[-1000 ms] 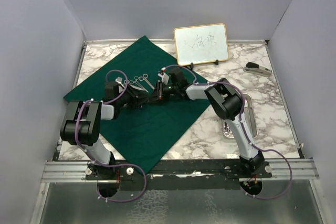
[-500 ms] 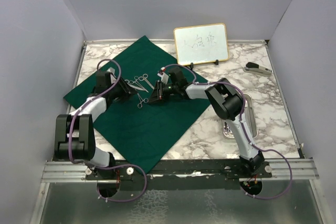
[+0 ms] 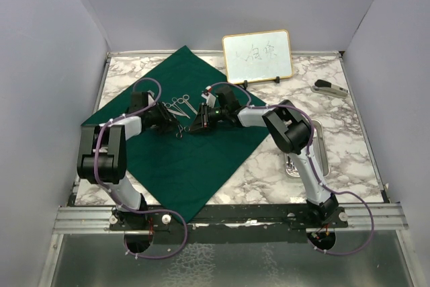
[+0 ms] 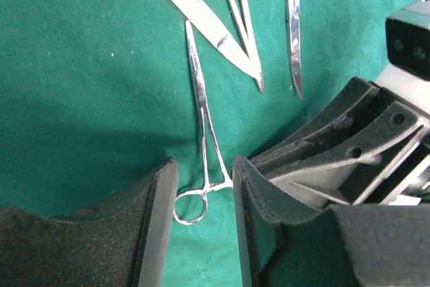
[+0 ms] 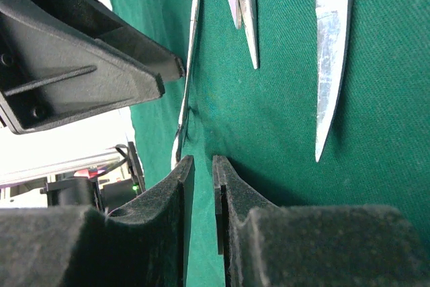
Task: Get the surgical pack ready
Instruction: Pick up the medical item from the surgical kit.
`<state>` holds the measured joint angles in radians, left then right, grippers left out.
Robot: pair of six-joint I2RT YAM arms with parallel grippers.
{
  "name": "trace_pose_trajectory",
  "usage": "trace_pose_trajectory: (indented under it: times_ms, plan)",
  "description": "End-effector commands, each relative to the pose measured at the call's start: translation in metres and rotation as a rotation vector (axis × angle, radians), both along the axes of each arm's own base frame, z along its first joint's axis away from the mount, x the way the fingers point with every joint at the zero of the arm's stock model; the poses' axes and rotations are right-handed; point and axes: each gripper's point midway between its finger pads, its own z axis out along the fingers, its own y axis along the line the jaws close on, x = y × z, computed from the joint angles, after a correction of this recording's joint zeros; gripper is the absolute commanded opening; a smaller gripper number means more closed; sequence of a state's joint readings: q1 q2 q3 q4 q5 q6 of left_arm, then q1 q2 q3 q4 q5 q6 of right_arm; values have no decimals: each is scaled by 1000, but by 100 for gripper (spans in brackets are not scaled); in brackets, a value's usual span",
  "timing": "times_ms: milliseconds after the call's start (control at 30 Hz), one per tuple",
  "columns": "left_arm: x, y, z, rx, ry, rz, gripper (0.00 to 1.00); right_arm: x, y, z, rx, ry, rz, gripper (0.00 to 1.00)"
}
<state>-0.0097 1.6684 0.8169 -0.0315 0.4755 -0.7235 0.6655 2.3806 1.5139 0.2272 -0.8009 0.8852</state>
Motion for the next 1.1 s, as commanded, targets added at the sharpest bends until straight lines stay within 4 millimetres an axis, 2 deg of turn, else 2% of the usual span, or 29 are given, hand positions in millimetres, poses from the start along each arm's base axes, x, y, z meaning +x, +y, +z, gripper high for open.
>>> trace_pose_trajectory:
  times_ms: [0, 167, 300, 500, 700, 833, 933, 1067]
  plan:
    - [11, 1, -12, 8, 62, 73, 42, -5, -6, -8, -37, 18, 9, 20]
    - [14, -5, -26, -6, 144, 104, 42, -6, -7, -10, -42, 18, 11, 20]
    - [15, 1, -35, 29, 194, 154, 41, -5, -6, -11, -41, 19, 11, 20]
    - [-4, 17, -54, 189, 380, 224, 31, -3, -5, -6, -44, 2, 12, 20]
    - [-10, 12, -70, 211, 426, 203, 14, -2, -3, -6, -52, -2, 7, 20]
    - [-3, 12, -63, 219, 392, 187, 1, -2, -1, 0, -55, -20, 11, 20]
    - [3, 11, -49, 213, 334, 166, 0, 1, -8, 12, -78, -83, -7, 21]
    - [12, -1, -24, 144, 223, 124, 0, -1, -25, 22, -115, -141, -25, 25]
